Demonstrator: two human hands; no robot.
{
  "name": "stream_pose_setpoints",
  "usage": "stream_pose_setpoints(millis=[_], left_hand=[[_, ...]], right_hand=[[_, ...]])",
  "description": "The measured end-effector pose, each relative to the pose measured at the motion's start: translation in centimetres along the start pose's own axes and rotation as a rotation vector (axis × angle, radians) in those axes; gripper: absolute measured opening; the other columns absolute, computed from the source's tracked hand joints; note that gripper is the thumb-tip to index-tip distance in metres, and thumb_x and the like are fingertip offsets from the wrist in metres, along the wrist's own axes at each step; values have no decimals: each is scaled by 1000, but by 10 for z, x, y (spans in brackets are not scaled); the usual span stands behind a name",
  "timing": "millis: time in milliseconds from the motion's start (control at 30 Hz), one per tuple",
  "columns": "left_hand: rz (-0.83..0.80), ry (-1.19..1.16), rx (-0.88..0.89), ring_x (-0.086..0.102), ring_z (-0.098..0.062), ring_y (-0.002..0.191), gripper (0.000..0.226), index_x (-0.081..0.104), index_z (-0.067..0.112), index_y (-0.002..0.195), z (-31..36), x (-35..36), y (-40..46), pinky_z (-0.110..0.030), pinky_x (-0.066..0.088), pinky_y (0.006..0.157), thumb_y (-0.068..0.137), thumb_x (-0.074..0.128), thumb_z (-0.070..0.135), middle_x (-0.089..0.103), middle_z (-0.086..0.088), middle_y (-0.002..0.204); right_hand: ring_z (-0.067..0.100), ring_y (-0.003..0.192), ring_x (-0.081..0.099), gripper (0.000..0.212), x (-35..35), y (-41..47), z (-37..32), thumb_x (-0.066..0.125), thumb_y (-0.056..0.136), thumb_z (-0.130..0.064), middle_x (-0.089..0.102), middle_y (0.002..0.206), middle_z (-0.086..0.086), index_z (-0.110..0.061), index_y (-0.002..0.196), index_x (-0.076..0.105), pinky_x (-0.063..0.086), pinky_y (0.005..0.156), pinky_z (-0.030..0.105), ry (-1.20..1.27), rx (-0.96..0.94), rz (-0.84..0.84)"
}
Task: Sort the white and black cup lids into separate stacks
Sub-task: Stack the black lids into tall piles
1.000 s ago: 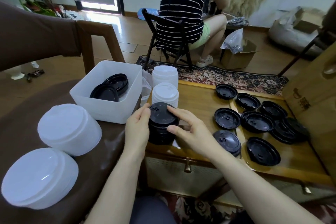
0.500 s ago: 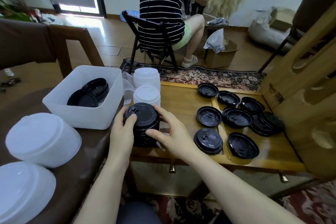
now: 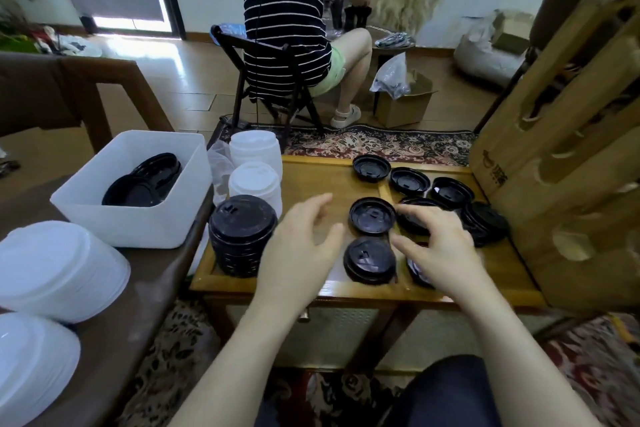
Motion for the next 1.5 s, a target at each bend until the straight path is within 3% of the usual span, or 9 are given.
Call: stream_pose_setpoints(millis=[133, 267, 533, 667, 800, 933, 1133, 1300, 1500], left_hand=[[-287, 460, -94, 46, -23, 131, 63, 40, 22, 148, -10, 66, 12, -39, 43, 102, 95, 50, 55, 50, -2, 142], [-331, 739, -138, 45, -29, 127, 90, 45, 16, 138, -23, 95, 18, -40, 37, 100, 80, 42, 84, 51, -8, 137], [-291, 784, -88, 43, -24, 118, 83, 54, 17, 126, -32, 109, 27, -36, 37, 96, 74, 52, 83, 49, -2, 122], [-264, 615, -71, 46, -21, 117, 72, 46, 19, 128, -37, 105, 34, -34, 40, 97, 76, 67, 65, 49, 1, 123], [-289, 82, -192, 49, -18, 117, 83, 37, 25, 140, -46, 99, 37, -32, 46, 100, 73, 84, 37, 38, 2, 131], [-332, -250, -304, 52, -16, 116, 89, 41, 37, 138, -56, 102, 37, -32, 46, 103, 67, 89, 16, 44, 3, 130], [-327, -514, -464, 62, -19, 89, 59, 57, 32, 120, -69, 101, 33, -20, 43, 57, 79, 72, -9, 66, -9, 120], [-275, -670, -602, 64, -25, 100, 56, 59, 15, 131, -84, 98, 28, -26, 45, 63, 80, 74, -3, 69, -10, 118], [-242, -874, -634, 67, -14, 78, 26, 72, 13, 109, -76, 92, 26, -23, 47, 64, 83, 74, 6, 77, -6, 91]], right_hand=[[20, 137, 28, 61, -9, -14, 52, 66, 86, -47, 45, 143, -6, -35, 141, 43, 27, 107, 44, -165, 168, -107], [22, 138, 27, 83, -3, -21, 82, 66, 78, -63, 39, 148, -4, -33, 147, 33, 27, 106, 42, -166, 248, -190], [17, 140, 23, 89, 16, -21, 81, 67, 75, -65, 35, 151, -8, -33, 149, 29, 22, 108, 39, -160, 198, -223], [15, 138, 27, 90, 15, -16, 76, 71, 76, -56, 38, 146, -7, -31, 151, 27, 22, 111, 39, -99, 157, -164], [14, 131, 39, 87, 8, -12, 74, 80, 73, -41, 41, 134, -9, -29, 146, 34, 37, 110, 40, 161, 130, -60], [9, 127, 33, 95, 22, -12, 72, 86, 69, -31, 34, 130, -9, -32, 145, 28, 28, 111, 32, 172, 127, -140], [4, 120, 39, 83, 31, -14, 77, 85, 72, -14, 47, 129, -6, -29, 138, 38, 30, 95, 5, 337, 184, -205], [21, 124, 53, 48, 19, -7, 88, 71, 86, -11, 59, 127, -1, -35, 122, 50, 45, 105, 49, 483, 258, -68], [22, 91, 70, 15, -4, 13, 69, 70, 86, -7, 72, 95, 5, -17, 96, 65, 56, 71, 32, 736, 281, 96]])
Point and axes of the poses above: each hand's wrist, its own y-axis towards the middle knuckle, its own x-axis out of the palm, z = x × y, the point moved 10 cm from there along y, towards the middle knuckle
